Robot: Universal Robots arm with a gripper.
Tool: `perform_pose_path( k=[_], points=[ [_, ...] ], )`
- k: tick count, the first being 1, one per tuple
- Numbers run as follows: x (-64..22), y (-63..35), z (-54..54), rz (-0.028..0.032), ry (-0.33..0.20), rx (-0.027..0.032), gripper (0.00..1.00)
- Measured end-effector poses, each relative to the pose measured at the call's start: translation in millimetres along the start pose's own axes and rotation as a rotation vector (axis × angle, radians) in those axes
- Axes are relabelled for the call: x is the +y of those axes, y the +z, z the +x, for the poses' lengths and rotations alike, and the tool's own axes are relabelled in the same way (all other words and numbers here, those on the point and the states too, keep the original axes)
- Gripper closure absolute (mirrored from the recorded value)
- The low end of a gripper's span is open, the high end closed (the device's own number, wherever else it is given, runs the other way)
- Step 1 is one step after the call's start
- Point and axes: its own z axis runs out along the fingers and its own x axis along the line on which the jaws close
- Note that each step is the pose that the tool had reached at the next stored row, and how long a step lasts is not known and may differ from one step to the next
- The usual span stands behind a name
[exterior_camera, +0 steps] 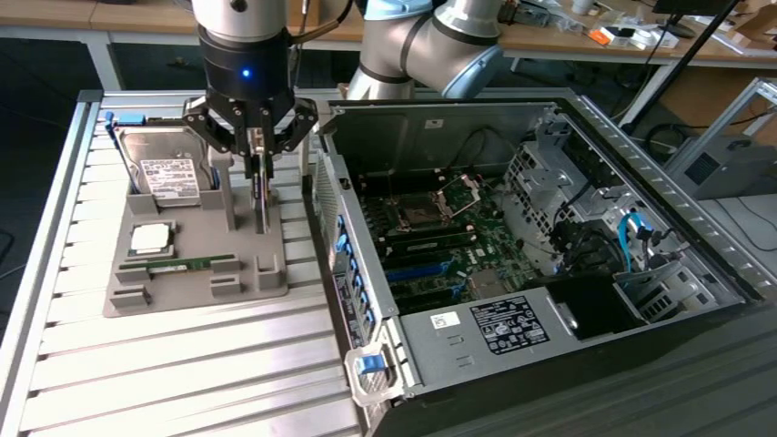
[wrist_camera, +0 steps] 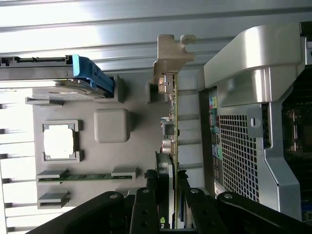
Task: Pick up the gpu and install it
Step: 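Pick up the gpu and move the gpu toward the slot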
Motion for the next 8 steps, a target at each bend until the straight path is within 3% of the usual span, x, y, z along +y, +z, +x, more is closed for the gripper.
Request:
perform_pose_path(
  k=[8],
  points=[
    [0.1,-2.4,-0.1,0.0000,0.000,0.0000,0.73]
  ],
)
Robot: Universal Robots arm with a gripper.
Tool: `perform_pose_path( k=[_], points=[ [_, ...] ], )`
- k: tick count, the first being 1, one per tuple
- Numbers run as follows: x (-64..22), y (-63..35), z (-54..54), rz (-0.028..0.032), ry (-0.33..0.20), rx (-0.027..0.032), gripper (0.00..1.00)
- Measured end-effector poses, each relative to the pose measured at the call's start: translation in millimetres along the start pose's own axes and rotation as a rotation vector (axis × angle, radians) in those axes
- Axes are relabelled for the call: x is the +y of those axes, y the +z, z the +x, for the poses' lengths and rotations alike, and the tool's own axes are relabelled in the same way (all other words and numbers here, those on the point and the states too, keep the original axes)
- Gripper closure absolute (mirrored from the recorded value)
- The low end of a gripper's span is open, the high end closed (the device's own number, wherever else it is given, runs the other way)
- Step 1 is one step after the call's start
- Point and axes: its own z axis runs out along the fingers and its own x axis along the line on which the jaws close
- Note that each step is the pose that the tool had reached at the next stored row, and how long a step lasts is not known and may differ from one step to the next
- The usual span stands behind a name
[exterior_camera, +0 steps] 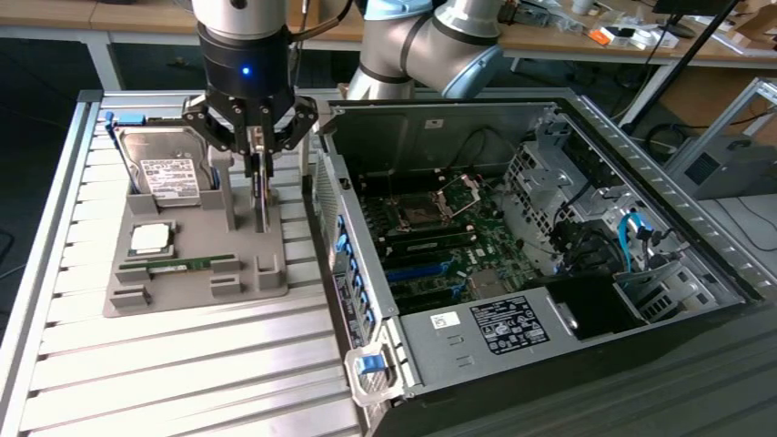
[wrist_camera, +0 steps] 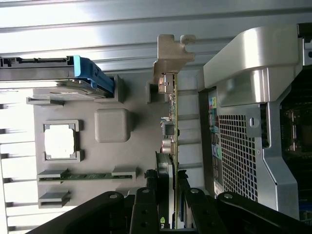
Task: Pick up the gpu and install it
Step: 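Pick up the gpu and move the gpu toward the slot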
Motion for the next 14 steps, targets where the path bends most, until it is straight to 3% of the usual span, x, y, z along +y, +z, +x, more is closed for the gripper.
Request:
perform_pose_path(
  k=[14],
  points=[
    [0.1,-3.8,-0.1,0.0000,0.000,0.0000,0.73]
  ],
)
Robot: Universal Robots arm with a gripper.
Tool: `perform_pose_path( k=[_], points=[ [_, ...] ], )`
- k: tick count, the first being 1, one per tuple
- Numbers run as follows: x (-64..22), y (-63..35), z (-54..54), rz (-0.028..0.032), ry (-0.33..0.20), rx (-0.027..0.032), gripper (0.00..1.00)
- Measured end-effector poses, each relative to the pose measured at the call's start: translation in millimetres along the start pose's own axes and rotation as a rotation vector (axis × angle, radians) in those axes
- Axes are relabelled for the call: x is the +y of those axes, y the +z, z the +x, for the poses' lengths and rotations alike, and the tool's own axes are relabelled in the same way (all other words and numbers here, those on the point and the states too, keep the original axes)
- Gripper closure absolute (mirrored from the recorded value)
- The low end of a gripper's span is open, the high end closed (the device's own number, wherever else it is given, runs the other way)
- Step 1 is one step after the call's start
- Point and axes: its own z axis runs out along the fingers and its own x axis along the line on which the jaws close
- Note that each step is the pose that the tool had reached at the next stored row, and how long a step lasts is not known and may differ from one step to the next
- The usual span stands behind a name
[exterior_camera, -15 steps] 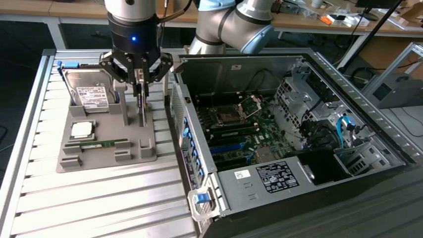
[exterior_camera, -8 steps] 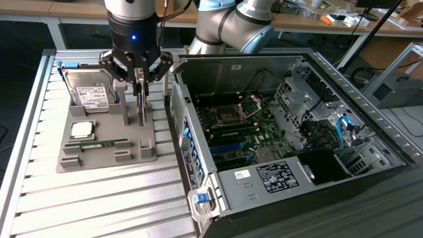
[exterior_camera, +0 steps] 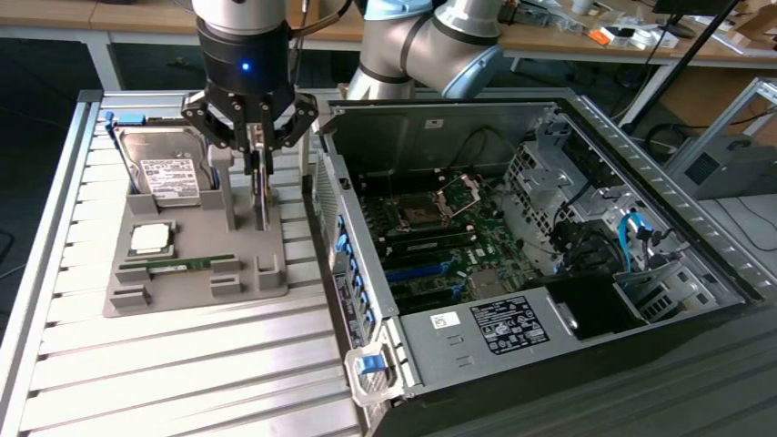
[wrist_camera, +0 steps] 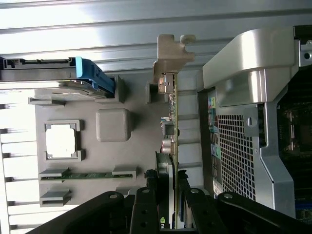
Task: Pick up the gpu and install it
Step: 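Pick up the gpu and move the gpu toward the slot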
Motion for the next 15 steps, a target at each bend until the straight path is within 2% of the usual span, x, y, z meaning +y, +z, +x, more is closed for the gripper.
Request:
perform_pose_path(
  k=[15],
  points=[
    [0.2,-4.1,-0.1,0.0000,0.000,0.0001,0.73]
  ],
)
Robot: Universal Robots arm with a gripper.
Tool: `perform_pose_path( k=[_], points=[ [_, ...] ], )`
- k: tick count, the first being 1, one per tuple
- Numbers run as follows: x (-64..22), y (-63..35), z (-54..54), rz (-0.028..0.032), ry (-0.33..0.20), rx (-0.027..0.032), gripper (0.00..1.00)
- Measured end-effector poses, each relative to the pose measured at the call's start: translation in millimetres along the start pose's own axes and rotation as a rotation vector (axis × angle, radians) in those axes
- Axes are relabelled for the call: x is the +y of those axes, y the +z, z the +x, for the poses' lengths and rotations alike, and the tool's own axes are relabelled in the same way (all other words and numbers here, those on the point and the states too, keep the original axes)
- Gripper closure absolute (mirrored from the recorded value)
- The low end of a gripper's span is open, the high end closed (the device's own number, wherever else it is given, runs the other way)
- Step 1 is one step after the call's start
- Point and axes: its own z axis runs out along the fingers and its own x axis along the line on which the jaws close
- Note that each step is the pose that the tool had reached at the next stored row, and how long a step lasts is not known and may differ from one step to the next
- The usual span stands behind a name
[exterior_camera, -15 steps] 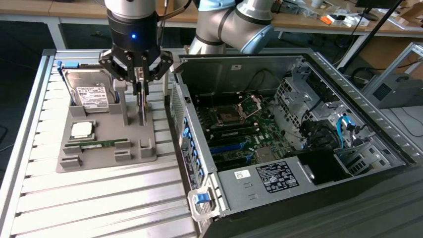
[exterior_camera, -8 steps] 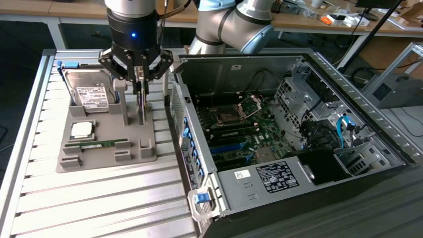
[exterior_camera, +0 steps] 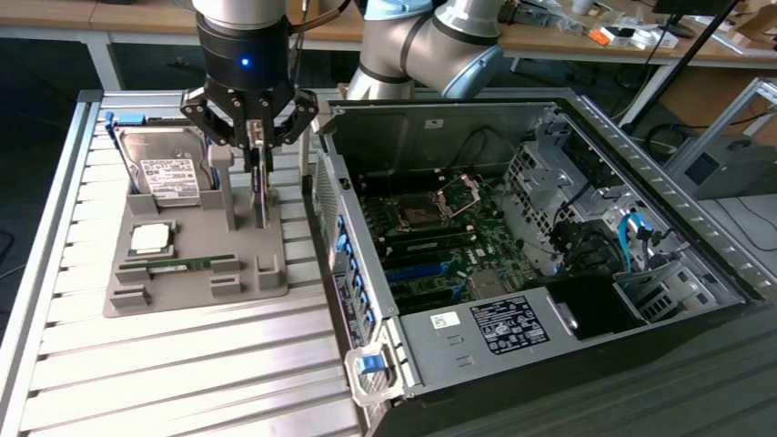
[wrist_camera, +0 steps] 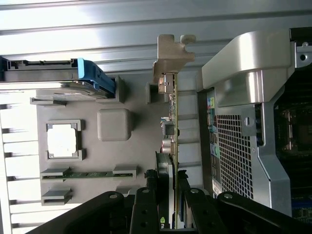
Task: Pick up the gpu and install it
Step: 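Pick up the gpu and move the gpu toward the slot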
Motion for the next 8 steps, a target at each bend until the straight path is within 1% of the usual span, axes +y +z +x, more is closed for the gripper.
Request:
perform_pose_path(
  k=[8],
  points=[
    [0.1,-2.3,0.0,0.0000,0.000,0.0000,0.73]
  ],
)
